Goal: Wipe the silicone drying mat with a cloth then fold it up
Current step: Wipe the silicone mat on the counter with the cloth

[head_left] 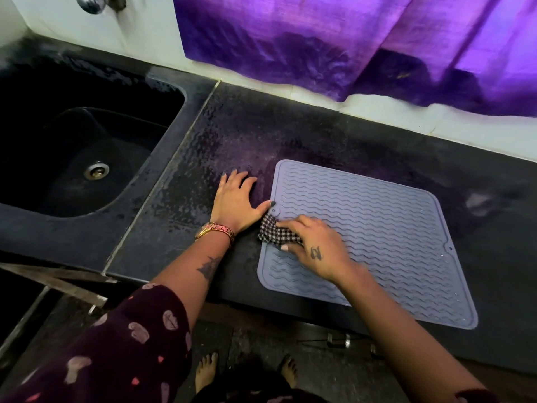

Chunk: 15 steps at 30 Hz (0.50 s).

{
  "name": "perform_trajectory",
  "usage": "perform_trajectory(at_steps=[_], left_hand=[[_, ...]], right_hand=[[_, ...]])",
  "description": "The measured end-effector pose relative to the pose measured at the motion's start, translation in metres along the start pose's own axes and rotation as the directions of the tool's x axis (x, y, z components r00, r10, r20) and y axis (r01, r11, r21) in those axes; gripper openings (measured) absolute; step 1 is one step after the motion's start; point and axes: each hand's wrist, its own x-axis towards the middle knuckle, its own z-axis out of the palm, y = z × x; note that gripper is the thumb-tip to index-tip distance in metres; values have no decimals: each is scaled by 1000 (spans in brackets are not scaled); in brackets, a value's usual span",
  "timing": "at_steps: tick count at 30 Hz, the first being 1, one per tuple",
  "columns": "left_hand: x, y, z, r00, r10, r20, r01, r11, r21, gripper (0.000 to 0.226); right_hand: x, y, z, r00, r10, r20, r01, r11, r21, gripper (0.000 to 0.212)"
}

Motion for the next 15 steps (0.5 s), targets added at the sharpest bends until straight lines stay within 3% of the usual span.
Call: perform_trajectory(at_steps=[4, 6, 8, 9, 12, 15], left_hand=[[0, 0, 0, 1000, 2, 2, -2, 1000, 0, 73], [0, 0, 0, 1000, 0, 0, 0, 1000, 5, 73], [0, -1, 1, 1000, -4, 3, 4, 1000, 10, 73], [0, -1, 1, 1000, -6, 5, 6, 1000, 12, 73], [0, -1, 1, 1000, -5, 7, 5, 1000, 12, 73], [0, 0, 1, 1000, -6, -9, 6, 1000, 13, 72]], right_hand=[[-14, 0, -1, 995, -85, 60, 84, 996, 19, 44], [-15, 6, -8, 990, -91, 109, 60, 965, 256, 41], [-11, 14, -14, 999, 2, 36, -19, 880, 474, 36], [-7, 18, -14, 998, 71, -1, -61, 865, 497, 33], [5, 18, -5, 991, 129, 23, -130, 952, 278, 37], [6, 8, 4, 995, 98, 31, -100, 992, 71, 69]])
